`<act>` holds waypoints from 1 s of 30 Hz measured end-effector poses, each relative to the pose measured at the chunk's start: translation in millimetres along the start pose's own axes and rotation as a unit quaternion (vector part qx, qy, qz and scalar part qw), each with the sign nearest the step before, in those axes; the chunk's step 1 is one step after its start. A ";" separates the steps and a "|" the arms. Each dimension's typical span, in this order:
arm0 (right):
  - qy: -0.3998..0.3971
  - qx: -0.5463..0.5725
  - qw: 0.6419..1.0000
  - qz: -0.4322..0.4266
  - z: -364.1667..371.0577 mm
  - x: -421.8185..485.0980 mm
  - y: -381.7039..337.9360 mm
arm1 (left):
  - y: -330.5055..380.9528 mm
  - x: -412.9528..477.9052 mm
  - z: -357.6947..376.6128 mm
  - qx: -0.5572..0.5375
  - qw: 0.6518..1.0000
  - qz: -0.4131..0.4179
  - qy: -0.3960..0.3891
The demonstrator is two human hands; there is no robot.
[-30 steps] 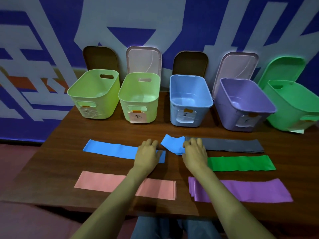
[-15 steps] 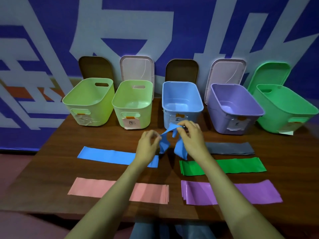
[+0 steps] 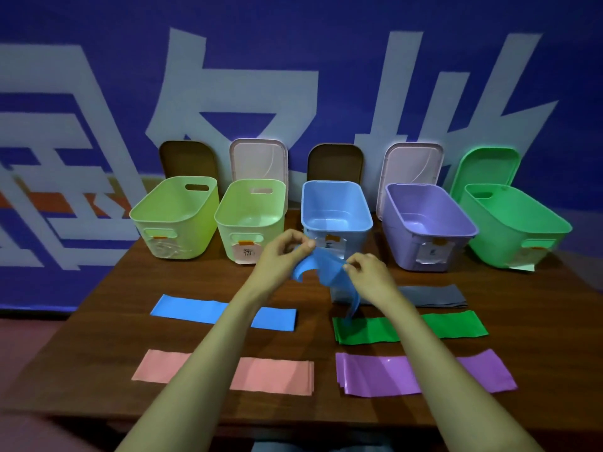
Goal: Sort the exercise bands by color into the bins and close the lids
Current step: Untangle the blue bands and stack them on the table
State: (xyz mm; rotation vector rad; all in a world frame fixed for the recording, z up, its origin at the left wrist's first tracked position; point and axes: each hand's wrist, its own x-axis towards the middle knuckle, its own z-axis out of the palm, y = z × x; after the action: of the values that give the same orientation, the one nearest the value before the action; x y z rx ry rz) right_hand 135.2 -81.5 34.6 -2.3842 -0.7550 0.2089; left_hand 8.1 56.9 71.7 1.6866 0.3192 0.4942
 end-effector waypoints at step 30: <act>0.130 0.088 0.950 -0.271 -29.9 -30.0 -32.4 | 2.4 -12.6 14.2 0.113 0.992 0.035 0.050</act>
State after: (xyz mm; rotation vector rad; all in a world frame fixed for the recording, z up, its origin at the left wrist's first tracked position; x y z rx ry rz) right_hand 104.9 -93.0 76.9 -1.9011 -1.1673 -0.2529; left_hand 3.9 38.2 70.5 1.9018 0.4020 0.6149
